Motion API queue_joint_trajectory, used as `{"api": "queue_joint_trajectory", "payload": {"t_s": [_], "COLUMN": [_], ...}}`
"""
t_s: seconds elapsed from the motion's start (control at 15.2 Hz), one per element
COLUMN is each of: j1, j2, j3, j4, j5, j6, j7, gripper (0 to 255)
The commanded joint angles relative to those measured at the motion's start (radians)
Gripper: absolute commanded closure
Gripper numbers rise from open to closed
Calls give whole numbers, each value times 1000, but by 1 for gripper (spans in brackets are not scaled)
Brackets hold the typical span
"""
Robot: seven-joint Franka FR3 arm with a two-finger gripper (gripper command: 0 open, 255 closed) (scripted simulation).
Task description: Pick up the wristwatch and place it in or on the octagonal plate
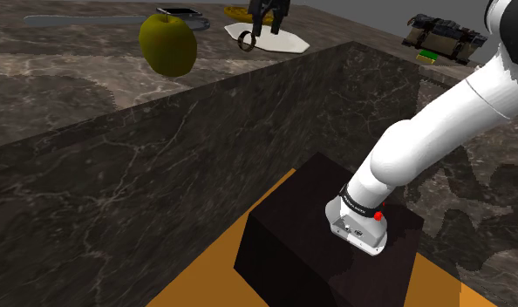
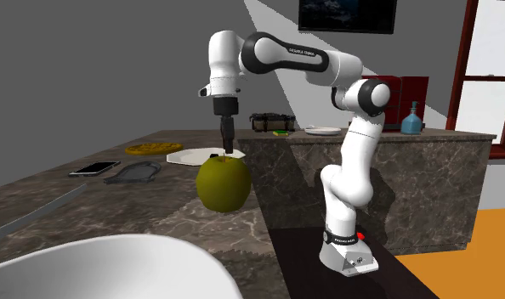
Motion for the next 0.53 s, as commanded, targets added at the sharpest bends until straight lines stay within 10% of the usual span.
{"api": "queue_joint_trajectory", "payload": {"t_s": [0.0,0.46], "j1": [5,11], "j2": [69,93], "j3": [17,29], "j4": [93,70], "j5": [-5,-8], "j6": [-5,56], "j7": [25,40], "gripper": [0,0]}}
